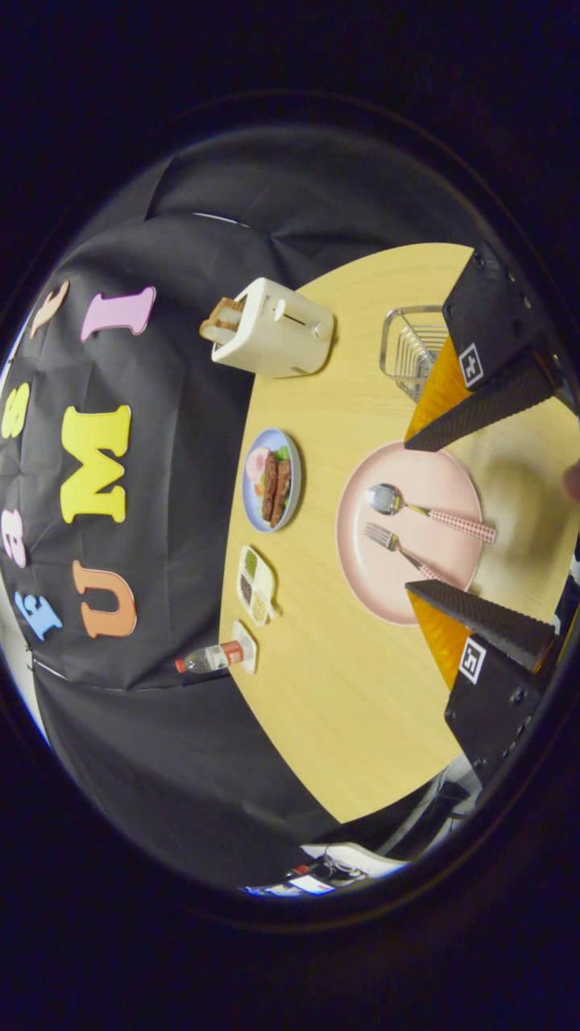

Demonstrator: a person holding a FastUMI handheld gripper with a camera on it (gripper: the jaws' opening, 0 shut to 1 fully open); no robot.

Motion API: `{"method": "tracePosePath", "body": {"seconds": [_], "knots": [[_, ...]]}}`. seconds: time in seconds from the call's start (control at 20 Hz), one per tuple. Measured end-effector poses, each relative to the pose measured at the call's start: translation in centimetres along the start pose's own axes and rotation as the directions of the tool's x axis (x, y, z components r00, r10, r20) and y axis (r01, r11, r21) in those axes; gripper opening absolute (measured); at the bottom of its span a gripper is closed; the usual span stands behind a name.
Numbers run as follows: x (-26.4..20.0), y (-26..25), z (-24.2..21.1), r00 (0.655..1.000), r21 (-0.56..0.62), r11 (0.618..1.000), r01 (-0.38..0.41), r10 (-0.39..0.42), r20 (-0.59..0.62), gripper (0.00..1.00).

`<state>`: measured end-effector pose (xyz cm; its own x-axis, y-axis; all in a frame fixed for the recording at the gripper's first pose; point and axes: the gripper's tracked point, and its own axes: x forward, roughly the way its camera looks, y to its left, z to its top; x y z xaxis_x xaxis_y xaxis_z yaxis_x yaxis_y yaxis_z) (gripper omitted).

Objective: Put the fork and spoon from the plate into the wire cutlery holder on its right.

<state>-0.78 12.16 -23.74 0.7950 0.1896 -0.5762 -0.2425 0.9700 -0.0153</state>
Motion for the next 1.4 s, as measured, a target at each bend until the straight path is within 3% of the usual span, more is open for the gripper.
{"method": "tracePosePath", "body": {"seconds": [0.2,0.3,0.45,0.55,0.65,0.8,0.9,1.0,1.05,1.4], "knots": [[2.1,0.4,-1.6,0.997,-0.006,0.999,0.039,-0.039,-0.067,0.96],[3.3,0.3,-2.2,0.994,-0.017,0.998,0.061,-0.063,-0.085,0.87],[4.9,0.4,-4.1,0.985,0.004,0.995,0.096,-0.094,-0.143,0.64],[5.8,-0.3,-5.0,0.976,0.022,0.991,0.135,-0.129,-0.173,0.63],[6.4,-0.4,-5.8,0.970,0.063,0.987,0.145,-0.129,-0.205,0.43],[7.1,-0.3,-6.5,0.960,0.083,0.984,0.160,-0.135,-0.245,0.42],[6.7,-0.3,-7.0,0.953,0.092,0.981,0.169,-0.139,-0.268,0.13],[7.7,-0.6,-7.2,0.948,0.098,0.980,0.171,-0.137,-0.289,0.15],[6.8,-0.5,-7.1,0.946,0.110,0.979,0.170,-0.131,-0.298,0.06],[2.0,-1.2,-1.7,0.951,0.222,0.968,0.121,-0.049,-0.304,0.06]]}}
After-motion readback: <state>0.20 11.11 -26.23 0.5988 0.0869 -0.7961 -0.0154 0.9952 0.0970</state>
